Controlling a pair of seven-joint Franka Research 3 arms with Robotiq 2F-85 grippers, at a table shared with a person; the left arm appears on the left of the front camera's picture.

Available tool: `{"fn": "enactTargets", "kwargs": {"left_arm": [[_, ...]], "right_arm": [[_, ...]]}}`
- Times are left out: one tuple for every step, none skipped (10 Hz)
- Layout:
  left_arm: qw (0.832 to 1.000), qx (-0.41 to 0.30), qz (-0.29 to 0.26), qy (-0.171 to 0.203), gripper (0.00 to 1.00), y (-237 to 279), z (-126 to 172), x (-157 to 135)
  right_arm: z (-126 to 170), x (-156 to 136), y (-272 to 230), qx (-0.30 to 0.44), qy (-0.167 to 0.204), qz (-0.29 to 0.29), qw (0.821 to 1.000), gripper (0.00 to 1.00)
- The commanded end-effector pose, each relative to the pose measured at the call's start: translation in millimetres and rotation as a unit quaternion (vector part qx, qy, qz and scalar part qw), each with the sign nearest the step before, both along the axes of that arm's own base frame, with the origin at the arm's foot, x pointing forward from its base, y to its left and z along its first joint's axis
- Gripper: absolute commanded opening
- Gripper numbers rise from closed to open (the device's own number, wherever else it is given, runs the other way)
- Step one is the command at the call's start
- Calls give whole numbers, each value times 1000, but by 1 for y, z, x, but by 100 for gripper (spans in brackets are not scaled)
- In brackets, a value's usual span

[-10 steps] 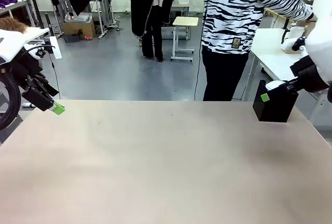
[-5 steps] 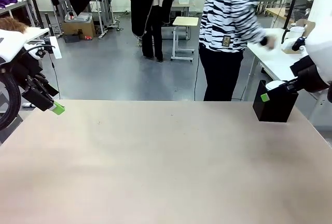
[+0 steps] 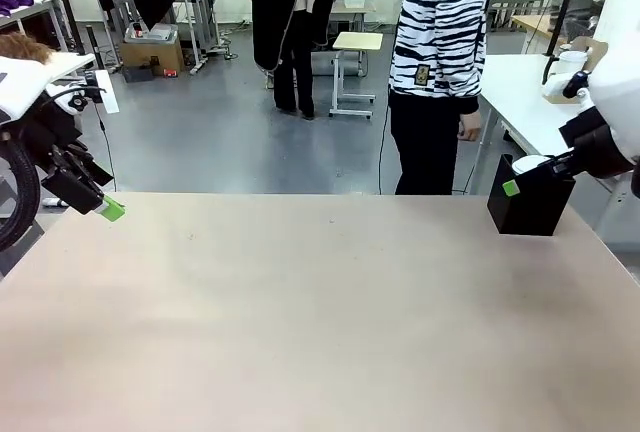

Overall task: Pour a drink into a cup and package it in a carrier.
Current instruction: Insert the held 600 ml Paper Cup into the Cup Carrier.

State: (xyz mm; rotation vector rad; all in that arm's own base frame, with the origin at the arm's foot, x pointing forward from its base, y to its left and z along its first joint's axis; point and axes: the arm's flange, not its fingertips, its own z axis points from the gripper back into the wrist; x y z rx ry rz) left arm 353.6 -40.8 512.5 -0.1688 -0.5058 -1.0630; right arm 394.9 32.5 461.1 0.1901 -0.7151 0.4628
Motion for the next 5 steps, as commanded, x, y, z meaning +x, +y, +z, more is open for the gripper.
{"fn": "enactTargets", "kwargs": {"left_arm": [[1000,-2,6,3,100,0,2,0],[1000,-2,6,3,100,0,2,0],[1000,-2,6,3,100,0,2,0],[1000,-2,6,3,100,0,2,0],[1000,-2,6,3,100,0,2,0]], "right_arm": [[-3,3,-3,9,-15,9,1000,100],[-3,3,-3,9,-15,9,1000,100],[-3,3,-3,9,-15,9,1000,100],[-3,3,-3,9,-15,9,1000,100],[-3,3,-3,9,-15,9,1000,100]]}}
